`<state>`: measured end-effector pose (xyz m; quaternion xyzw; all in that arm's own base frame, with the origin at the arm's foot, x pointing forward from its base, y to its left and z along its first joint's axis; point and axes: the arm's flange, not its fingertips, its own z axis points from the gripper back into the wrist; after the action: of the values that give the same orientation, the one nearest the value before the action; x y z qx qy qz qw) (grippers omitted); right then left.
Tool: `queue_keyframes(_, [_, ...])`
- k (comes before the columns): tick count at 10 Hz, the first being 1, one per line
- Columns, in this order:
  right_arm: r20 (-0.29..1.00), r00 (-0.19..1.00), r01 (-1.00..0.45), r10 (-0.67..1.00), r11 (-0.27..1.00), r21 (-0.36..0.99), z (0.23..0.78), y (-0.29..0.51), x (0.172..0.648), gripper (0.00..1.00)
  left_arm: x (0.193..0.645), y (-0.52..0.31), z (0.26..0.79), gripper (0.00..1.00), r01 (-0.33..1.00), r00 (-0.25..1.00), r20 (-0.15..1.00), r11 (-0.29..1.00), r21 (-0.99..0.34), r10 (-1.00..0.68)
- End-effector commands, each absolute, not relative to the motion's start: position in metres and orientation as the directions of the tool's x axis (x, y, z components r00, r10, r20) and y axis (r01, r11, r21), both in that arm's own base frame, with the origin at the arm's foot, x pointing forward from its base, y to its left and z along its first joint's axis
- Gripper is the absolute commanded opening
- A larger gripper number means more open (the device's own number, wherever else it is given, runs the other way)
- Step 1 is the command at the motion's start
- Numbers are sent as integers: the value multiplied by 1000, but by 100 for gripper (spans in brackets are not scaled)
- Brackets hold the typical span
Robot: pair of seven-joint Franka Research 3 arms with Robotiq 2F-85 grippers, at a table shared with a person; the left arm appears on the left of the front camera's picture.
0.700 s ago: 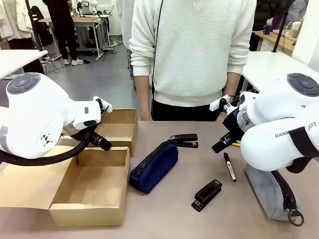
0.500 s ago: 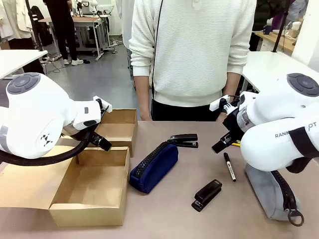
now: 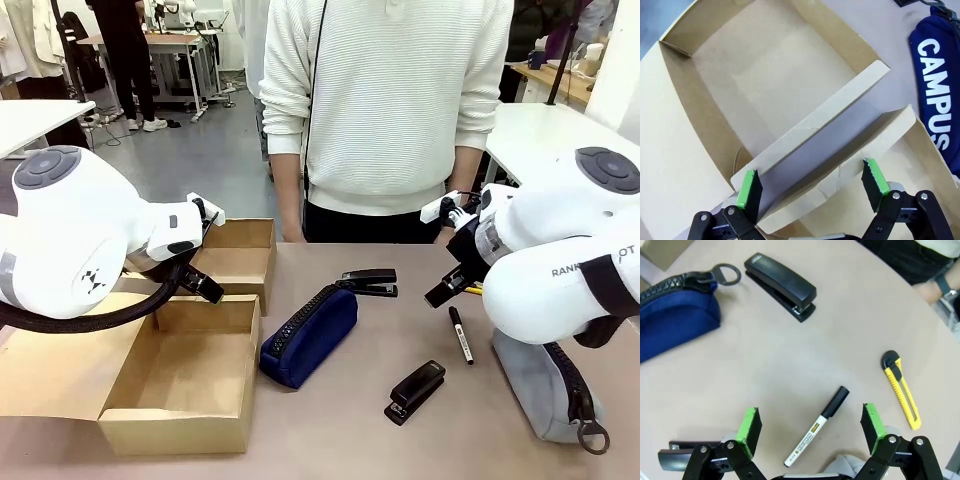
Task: Place items inside the box.
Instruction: Pick up a Pencil pouch or Stapler and place it inside the Mailer Box closest to the robot.
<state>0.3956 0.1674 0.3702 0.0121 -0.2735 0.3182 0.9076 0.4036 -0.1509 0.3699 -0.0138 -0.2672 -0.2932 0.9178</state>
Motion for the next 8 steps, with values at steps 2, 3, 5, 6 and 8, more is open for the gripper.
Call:
queue_keyframes(2, [504,648,-584,570,798,-152,370,167,396,100,404,-151,370,100,546,685,499,828,131,-531])
queue_keyframes(3, [504,648,-584,570,798,-152,370,167,396,100,404,-151,370,100,546,685,499,828,131,-531])
queue_keyframes(5, [504,648,-584,570,798,-152,370,167,396,100,404,-151,370,100,546,685,499,828,131,-531])
queue_keyframes(6, [504,648,-584,570,798,-152,370,167,396,100,404,-151,370,100,546,685,499,828,131,-531])
queue_keyframes(8, [504,648,-584,571,797,-152,370,167,396,100,404,-151,370,100,546,685,499,828,131,-531])
